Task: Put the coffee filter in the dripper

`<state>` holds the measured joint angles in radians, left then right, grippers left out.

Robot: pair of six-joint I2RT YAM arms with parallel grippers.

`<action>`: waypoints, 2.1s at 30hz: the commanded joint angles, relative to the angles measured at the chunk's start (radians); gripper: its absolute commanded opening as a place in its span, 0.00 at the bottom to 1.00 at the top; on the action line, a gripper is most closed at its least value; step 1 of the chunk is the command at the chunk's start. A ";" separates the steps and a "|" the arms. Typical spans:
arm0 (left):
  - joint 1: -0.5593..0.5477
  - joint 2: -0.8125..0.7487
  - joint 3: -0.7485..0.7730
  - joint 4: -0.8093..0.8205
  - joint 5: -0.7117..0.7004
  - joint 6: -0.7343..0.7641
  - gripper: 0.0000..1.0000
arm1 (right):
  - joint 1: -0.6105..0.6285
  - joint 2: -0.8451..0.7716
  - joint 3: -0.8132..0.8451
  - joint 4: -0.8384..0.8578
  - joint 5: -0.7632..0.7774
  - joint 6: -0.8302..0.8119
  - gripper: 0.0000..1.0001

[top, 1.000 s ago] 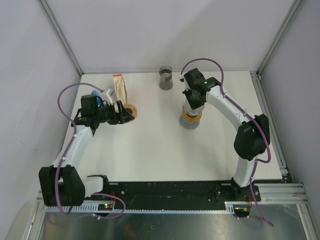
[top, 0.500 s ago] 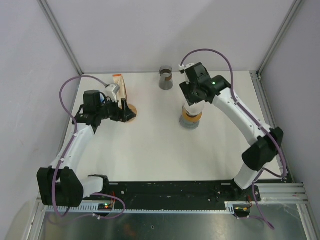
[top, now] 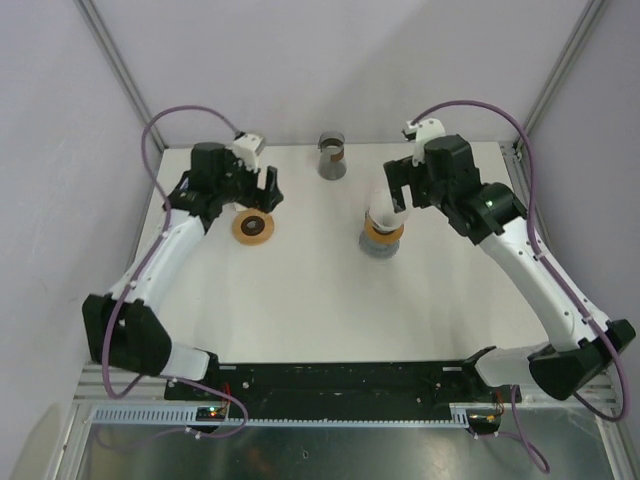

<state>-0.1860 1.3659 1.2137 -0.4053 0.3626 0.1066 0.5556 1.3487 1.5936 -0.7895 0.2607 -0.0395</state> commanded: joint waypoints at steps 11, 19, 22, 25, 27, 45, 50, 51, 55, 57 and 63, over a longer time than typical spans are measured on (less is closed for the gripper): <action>-0.144 0.707 0.867 0.023 -0.226 -0.265 0.83 | -0.099 -0.183 -0.247 0.142 -0.068 0.022 0.99; -0.144 1.073 1.268 0.027 -0.282 -0.290 0.76 | -0.094 -0.187 -0.281 0.115 -0.049 0.013 0.99; -0.142 1.138 1.321 0.058 -0.287 -0.283 0.75 | -0.090 -0.183 -0.283 0.098 -0.034 0.021 0.99; -0.139 1.183 1.332 0.088 -0.303 -0.295 0.74 | -0.082 -0.181 -0.284 0.078 -0.014 0.029 0.99; -0.134 1.210 1.345 0.104 -0.312 -0.301 0.70 | -0.075 -0.183 -0.284 0.063 -0.006 0.029 0.99; -0.137 1.122 1.161 0.121 -0.251 -0.275 0.08 | -0.052 -0.179 -0.284 0.036 0.035 0.033 0.99; -0.130 0.960 0.931 0.120 -0.163 -0.279 0.01 | -0.031 -0.204 -0.282 0.041 0.024 0.036 1.00; -0.129 0.915 0.867 0.119 -0.145 -0.276 0.00 | -0.025 -0.212 -0.283 0.043 0.021 0.036 0.99; -0.130 0.748 0.661 0.119 -0.081 -0.255 0.00 | -0.007 -0.235 -0.283 0.042 -0.023 0.067 0.99; -0.132 0.671 0.571 0.120 -0.059 -0.241 0.00 | 0.005 -0.234 -0.283 0.041 -0.025 0.078 0.99; -0.135 0.452 0.288 0.129 -0.020 -0.201 0.00 | 0.076 -0.265 -0.281 0.056 -0.027 0.123 0.99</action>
<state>-0.3176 1.9945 1.6135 -0.3122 0.2783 -0.1371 0.5915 1.1240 1.3067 -0.7513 0.2497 0.0349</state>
